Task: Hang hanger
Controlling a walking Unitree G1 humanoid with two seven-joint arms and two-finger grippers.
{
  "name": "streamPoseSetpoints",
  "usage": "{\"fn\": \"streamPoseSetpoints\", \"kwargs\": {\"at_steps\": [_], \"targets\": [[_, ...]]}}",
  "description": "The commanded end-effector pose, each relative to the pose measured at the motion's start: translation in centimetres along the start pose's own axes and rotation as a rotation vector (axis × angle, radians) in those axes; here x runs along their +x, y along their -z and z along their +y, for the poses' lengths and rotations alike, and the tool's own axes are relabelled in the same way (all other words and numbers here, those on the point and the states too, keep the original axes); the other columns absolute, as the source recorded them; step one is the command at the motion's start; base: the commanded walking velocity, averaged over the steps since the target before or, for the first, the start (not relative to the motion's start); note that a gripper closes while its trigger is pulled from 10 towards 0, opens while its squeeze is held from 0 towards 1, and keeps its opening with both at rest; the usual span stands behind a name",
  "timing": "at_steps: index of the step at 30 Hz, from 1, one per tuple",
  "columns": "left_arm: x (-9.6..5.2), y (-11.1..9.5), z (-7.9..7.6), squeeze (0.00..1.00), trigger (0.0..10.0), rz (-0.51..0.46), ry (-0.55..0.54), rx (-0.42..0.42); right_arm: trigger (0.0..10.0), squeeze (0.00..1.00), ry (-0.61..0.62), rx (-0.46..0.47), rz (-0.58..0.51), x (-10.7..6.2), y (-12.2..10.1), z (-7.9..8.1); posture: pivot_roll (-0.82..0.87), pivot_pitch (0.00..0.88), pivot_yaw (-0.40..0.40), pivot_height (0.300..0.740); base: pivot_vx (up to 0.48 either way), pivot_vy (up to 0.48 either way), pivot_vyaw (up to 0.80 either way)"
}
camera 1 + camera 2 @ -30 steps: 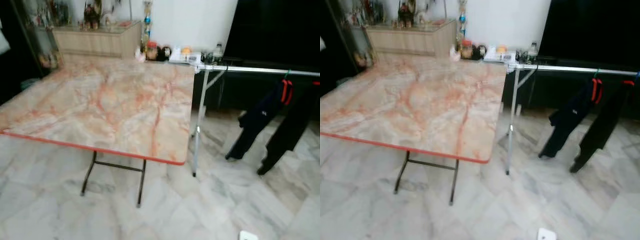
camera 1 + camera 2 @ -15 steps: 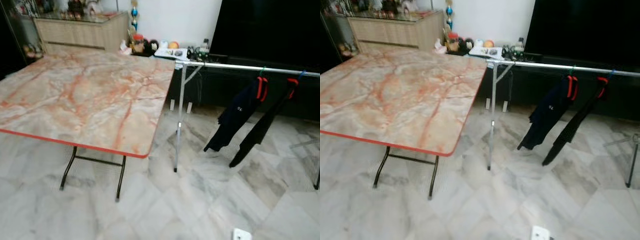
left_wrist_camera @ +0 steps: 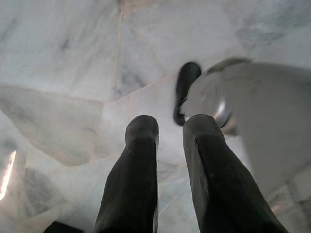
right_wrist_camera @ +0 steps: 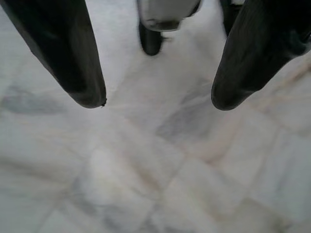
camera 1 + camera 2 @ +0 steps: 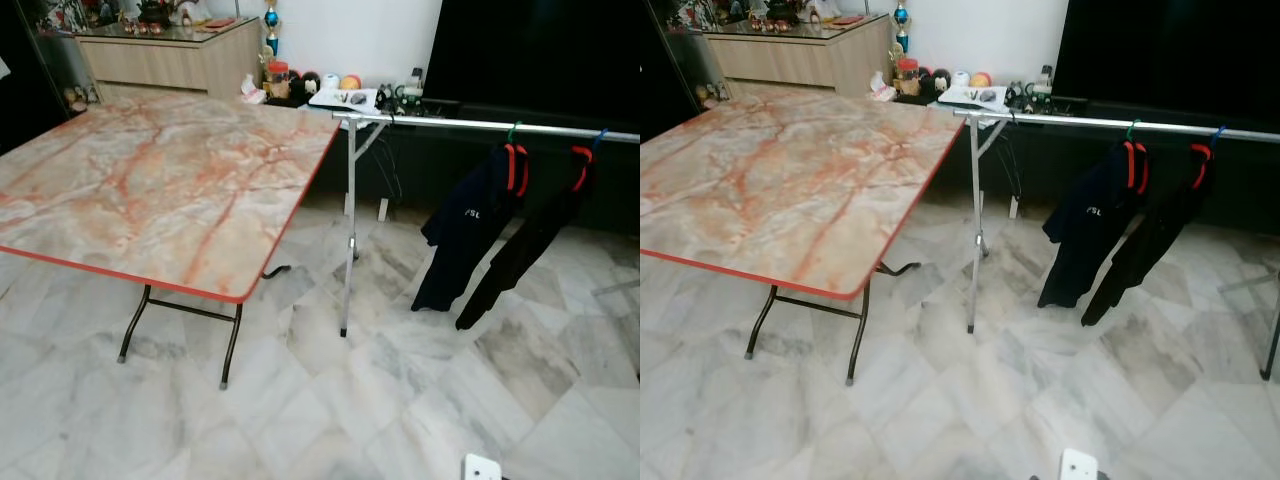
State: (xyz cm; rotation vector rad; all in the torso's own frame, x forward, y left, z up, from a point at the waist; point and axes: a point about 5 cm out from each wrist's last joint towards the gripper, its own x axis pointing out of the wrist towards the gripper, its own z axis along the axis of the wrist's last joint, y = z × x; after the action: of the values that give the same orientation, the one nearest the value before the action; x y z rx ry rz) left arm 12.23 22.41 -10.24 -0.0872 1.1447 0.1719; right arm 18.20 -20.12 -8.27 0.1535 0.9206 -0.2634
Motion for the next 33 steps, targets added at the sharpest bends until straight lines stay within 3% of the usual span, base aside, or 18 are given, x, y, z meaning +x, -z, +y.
{"fn": "streamPoseSetpoints", "kwargs": {"at_steps": [1,33], "targets": [[0.29,-4.52,-1.78,0.0,10.0,-0.147,0.084,0.087,10.0,0.0,-0.144,0.06,0.008,-0.18,0.71,1.41,0.14,0.0,0.01,0.74,0.0,0.0,0.0],[0.29,-4.27,-1.82,0.0,10.0,-0.142,0.085,0.087,10.0,0.0,-0.148,0.026,0.021,-0.23,1.0,1.42,0.14,0.0,0.008,0.74,0.0,0.0,0.0]]}}
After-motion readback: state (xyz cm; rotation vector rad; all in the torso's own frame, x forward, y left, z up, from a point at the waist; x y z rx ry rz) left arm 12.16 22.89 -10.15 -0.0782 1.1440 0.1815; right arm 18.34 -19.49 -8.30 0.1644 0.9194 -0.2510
